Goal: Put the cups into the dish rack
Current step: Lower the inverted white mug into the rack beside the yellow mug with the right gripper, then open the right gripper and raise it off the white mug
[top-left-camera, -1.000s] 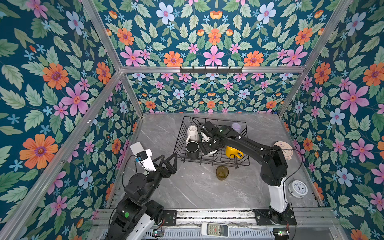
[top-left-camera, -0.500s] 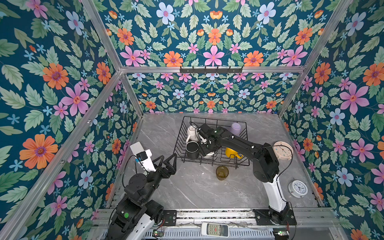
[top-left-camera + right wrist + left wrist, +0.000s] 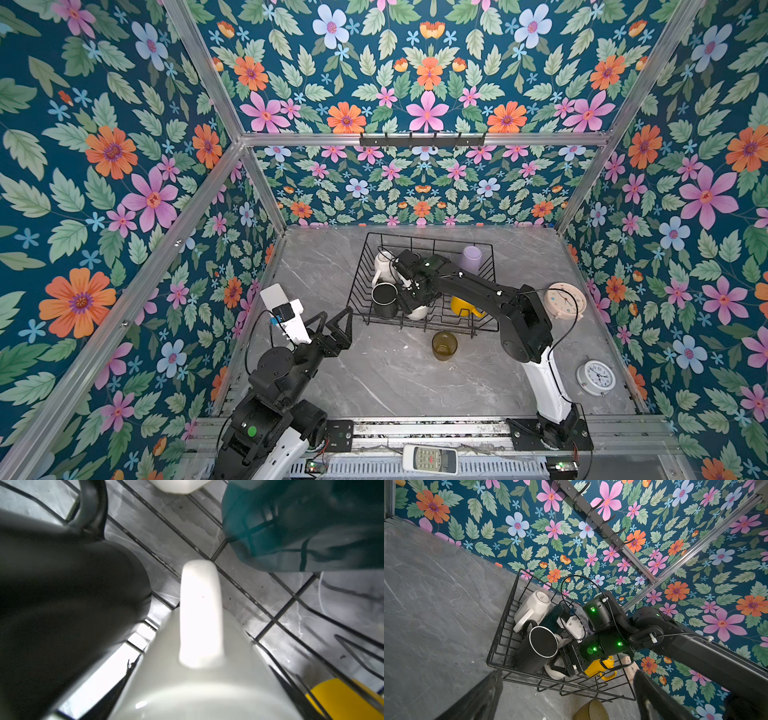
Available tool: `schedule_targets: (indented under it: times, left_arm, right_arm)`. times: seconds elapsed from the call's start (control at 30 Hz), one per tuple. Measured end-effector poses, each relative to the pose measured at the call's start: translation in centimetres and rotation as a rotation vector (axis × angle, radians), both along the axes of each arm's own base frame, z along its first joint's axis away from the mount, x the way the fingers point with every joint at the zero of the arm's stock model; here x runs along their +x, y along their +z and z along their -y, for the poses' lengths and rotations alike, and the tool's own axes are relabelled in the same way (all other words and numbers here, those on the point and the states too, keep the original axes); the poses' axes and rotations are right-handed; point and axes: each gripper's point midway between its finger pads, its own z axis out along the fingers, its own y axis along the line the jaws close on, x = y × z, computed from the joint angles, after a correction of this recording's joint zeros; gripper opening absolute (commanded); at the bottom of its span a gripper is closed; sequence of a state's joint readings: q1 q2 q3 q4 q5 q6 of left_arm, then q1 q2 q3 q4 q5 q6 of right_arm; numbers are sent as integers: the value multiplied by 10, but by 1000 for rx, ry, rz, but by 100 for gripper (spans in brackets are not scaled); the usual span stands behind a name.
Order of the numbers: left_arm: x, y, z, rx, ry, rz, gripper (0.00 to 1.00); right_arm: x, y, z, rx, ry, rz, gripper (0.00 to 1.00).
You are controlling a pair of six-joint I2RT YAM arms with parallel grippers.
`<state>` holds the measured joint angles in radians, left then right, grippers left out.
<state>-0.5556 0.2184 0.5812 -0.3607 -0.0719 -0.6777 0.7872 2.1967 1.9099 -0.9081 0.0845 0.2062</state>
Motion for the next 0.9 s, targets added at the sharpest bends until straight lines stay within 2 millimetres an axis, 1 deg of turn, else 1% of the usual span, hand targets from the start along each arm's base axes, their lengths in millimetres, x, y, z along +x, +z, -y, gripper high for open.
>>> schedule_targets:
  times: [0.2, 0.27, 0.47, 0.57, 0.77, 0.83, 0.9]
  left_arm:
    - [0, 0, -1, 1, 3, -1, 100]
    - [0, 0, -1, 1, 3, -2, 100]
    - [0, -1, -1, 2, 3, -3, 100]
    - [0, -1, -1, 2, 3, -3, 99]
    - [0, 0, -1, 2, 4, -2, 100]
    - [0, 0, -1, 1, 6, -1, 100]
    - [0, 1, -2, 1, 8, 0, 100]
  right_arm:
    - [-3, 4, 2, 2, 2, -4, 82]
    - [-3, 5, 1, 4, 3, -1, 86]
    - [-3, 7, 1, 7, 5, 3, 92]
    - [-2, 12, 0, 16, 6, 12, 93]
    - [-2, 16, -1, 22, 6, 18, 94]
    - [-3, 22, 0, 30, 6, 26, 95]
    - [-4, 37, 2, 51, 7, 47, 95]
